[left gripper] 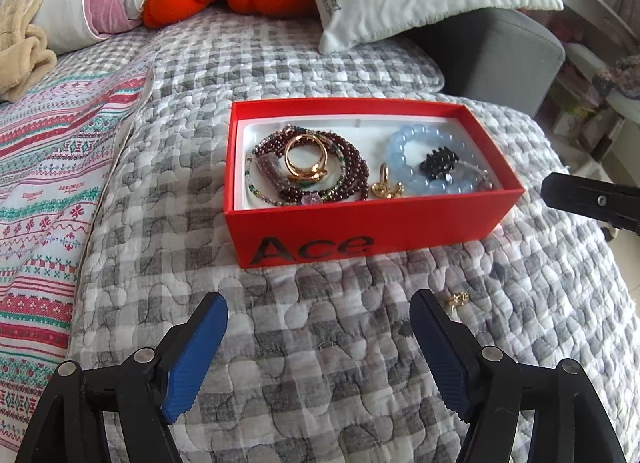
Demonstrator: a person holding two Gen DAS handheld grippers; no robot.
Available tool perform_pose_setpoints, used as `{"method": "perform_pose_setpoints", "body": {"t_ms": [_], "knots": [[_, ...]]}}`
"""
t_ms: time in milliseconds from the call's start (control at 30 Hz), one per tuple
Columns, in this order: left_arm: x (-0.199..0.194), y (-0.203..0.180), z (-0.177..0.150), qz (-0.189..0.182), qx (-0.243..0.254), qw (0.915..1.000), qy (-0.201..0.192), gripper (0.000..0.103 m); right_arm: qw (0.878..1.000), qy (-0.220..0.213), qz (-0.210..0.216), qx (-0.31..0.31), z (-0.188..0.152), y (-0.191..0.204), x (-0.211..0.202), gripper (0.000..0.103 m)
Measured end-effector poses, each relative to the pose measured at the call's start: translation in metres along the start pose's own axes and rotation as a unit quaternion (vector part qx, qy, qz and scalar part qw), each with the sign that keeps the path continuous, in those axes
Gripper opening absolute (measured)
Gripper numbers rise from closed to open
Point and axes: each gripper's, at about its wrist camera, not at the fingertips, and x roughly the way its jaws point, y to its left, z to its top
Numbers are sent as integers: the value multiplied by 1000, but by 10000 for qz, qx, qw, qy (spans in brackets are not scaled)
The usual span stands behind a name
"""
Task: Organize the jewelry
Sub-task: 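Open the right tool to drop the pendant into the box, then withdraw both tools, then grasp the small gold earring on the quilt with the left tool and lift it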
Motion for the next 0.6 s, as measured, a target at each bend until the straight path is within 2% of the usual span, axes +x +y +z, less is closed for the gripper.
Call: {"method": "perform_pose_setpoints", "body": {"t_ms": [67,267,467,500,533,567,600], "knots": [[2,-5,-5,78,102,9999,25,80,9999,43,-71,-59,-7,-4,-2,56],[9,-20,-17,194,400,9989,125,80,9988,229,-362,-227,-25,-15,-5,56],[17,-35,-23,-1,623,9980,74,79,9973,413,-542,-280,-39,-27,-4,57],[18,-38,-22,-98,654,9978,51,74,9970,449,-560,-275,-41,-29,-3,57],[19,-42,-22,-228,685,9974,52,62,9968,489,-570,-269,-43,-31,-2,57],[21,-45,-22,-359,713,9968,94,57,9966,529,-580,-263,-45,-33,-1,57],[24,-48,-22,-471,734,9961,149,46,9963,558,-594,-255,-46,-35,0,57]]}}
